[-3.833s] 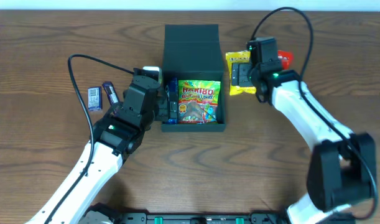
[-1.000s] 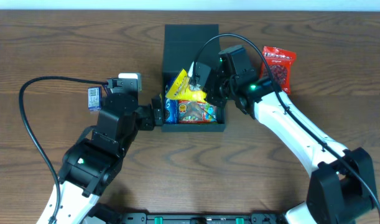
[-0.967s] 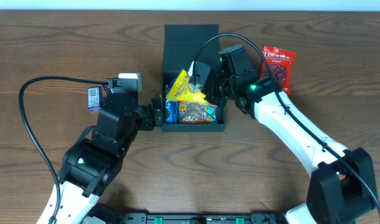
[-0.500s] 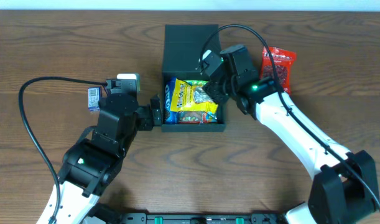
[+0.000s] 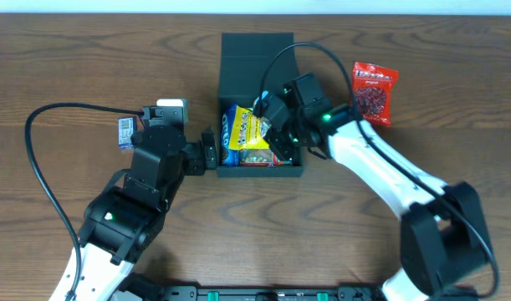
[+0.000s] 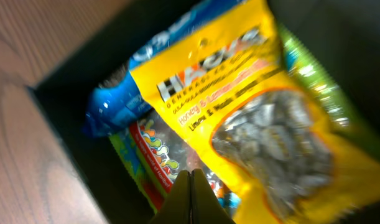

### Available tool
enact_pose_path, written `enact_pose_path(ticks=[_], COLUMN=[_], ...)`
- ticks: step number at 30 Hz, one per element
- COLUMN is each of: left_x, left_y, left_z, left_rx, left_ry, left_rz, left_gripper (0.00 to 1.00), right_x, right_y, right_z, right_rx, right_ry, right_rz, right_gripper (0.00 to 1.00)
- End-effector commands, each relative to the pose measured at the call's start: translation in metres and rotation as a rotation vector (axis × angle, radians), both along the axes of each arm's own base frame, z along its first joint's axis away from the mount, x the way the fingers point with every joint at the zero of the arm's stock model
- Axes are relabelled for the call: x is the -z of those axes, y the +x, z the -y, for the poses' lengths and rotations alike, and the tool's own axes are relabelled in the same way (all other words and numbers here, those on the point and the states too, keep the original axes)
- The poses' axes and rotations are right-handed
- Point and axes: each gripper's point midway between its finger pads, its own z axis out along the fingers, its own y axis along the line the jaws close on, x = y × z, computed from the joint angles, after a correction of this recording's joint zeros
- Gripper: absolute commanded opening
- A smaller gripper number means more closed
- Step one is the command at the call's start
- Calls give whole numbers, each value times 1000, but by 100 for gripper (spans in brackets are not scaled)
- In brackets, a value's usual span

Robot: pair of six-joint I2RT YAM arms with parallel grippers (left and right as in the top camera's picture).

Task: Pack container
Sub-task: 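Open right gripper and move it to the red Hacks bag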

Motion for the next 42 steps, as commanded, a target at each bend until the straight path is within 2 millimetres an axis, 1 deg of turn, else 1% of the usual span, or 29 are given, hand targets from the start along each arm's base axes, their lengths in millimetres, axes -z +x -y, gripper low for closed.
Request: enact_pose_path(ticks=[1,3,5,7,9,13,14,16,17,18,19,20,21,22,23,25,27,28,29,30,35,37,39,41,42], left_x=[-11,-11,-11,-11,-11,-11,-11,-11,-11,-11,-11,-11,-11,-11,-11,-11,-11,-11,-10,-10,-10,-10,-10,-10,-10], left_y=[2,2,2,2,2,2,2,2,2,2,2,2,2,2,2,2,2,2,1,1,1,1,1,1,1], left_z=[-4,-4,-4,-4,-4,-4,-4,-4,-4,-4,-4,-4,-4,-4,-4,-4,-4,-4,-5,-5,-5,-5,-5,-5,-5], left_rx=[-13,-13,-13,-13,-13,-13,-13,-13,-13,-13,-13,-13,-13,-13,-13,-13,-13,-13,-13,-13,-13,-13,-13,-13,-13], left_ry=[11,11,12,11,11,12,12,12,12,12,12,12,12,12,12,12,12,12,14,14,15,15,15,15,15], left_rz=[31,30,30,30,30,30,30,30,30,30,30,30,30,30,30,30,29,29,27,26,24,24,24,24,24], left_gripper=[95,95,95,95,95,95,95,95,95,95,95,95,95,95,95,96,95,95,95,95,95,95,95,95,95], right_x=[21,31,40,41,39,37,37,32,24,12,-4,-16,-30,-50,-66,-98,-128,-136,-145,-147,-141,-138,-136,-132,-130], right_y=[-6,-2,10,24,33,36,36,27,23,19,16,17,18,20,23,31,42,47,57,64,81,86,89,93,95], right_z=[-7,-4,8,19,21,18,18,11,4,-2,-8,-10,-10,-11,-10,-3,16,26,47,62,115,142,162,188,195], right_rx=[-26,-12,81,156,172,176,182,157,136,116,99,94,100,103,109,138,209,248,347,418,639,734,782,839,857], right_ry=[-7,-31,-93,-148,-157,-144,-141,-96,-55,-10,36,61,85,112,131,156,144,127,91,68,26,21,9,-11,-16], right_rz=[-51,-54,-36,17,56,71,64,28,13,12,25,44,72,122,166,262,373,410,451,465,435,410,400,389,387], right_gripper=[1,2,1,2,2,1,1,1,1,1,1,1,1,1,1,1,2,2,2,2,1,2,2,2,2])
